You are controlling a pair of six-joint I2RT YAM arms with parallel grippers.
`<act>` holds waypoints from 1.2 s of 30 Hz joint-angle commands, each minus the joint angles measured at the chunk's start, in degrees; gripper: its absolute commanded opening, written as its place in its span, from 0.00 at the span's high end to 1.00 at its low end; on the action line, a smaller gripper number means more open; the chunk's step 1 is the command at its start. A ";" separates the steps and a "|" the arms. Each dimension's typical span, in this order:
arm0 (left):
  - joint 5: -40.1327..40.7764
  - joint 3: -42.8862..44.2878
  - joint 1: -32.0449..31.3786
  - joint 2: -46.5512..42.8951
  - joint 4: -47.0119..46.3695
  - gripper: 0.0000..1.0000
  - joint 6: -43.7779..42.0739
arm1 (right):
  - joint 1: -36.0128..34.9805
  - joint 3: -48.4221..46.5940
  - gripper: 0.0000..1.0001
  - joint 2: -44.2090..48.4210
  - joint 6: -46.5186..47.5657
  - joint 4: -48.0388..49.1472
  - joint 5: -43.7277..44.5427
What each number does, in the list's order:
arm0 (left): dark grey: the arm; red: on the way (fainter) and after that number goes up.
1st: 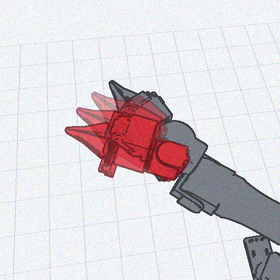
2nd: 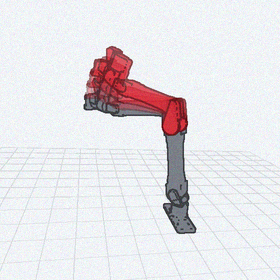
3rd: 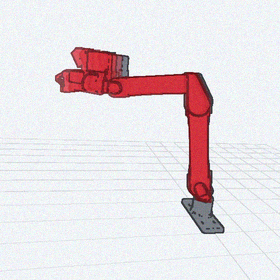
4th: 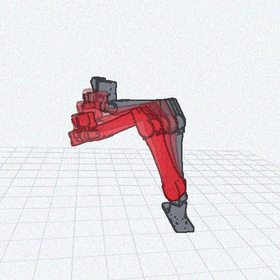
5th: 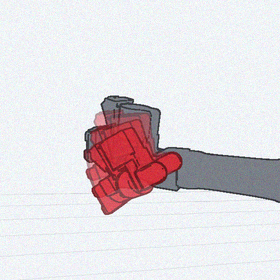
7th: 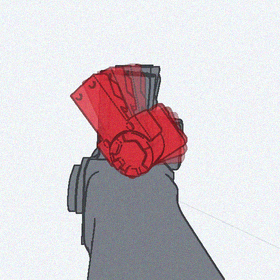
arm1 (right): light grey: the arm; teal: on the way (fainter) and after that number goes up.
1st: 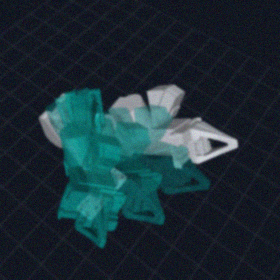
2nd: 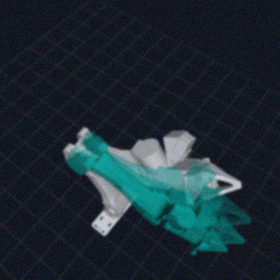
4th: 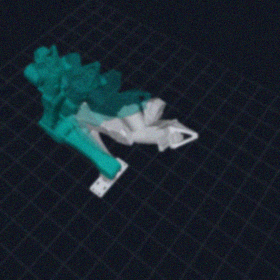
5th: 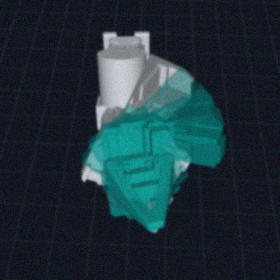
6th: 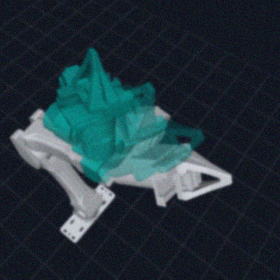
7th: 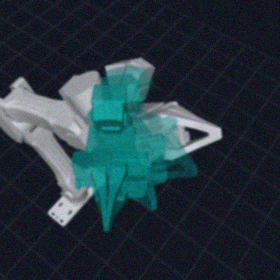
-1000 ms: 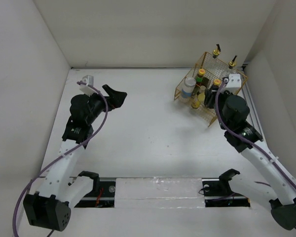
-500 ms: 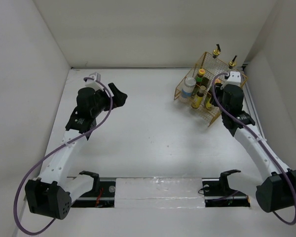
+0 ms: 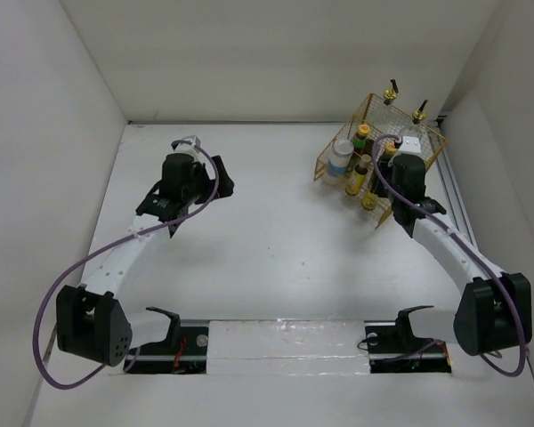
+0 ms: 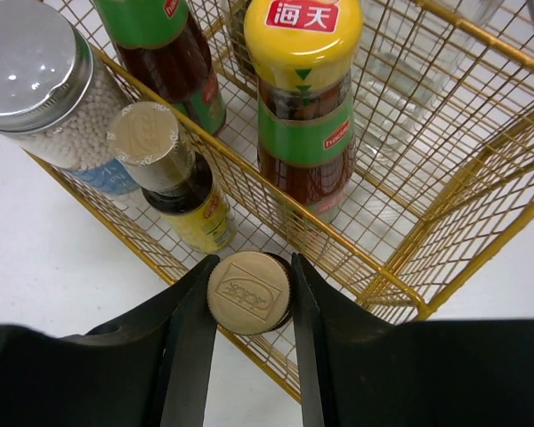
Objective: Organize the condiment bottles
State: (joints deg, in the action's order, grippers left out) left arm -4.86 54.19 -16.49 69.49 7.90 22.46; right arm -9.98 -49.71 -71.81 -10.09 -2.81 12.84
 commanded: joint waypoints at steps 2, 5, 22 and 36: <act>14.03 5.83 -9.24 4.93 5.00 0.00 -2.86 | 0.92 -1.44 0.77 0.09 -1.25 5.01 -1.67; 16.99 7.07 -12.16 7.84 7.30 0.00 -2.86 | 0.92 -1.44 0.75 -0.96 -1.77 5.01 -1.68; 23.84 6.63 -18.31 6.17 8.26 0.00 -4.88 | 1.01 -1.53 0.06 5.09 -2.31 3.42 -1.68; 15.15 6.63 -18.31 -2.33 3.35 0.00 -2.59 | -4.51 -3.11 0.01 19.06 -0.11 0.96 -6.07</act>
State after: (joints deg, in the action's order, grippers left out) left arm 11.49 59.29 -34.87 71.11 14.26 19.11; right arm -12.01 -50.09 -55.79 -11.68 -2.70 9.37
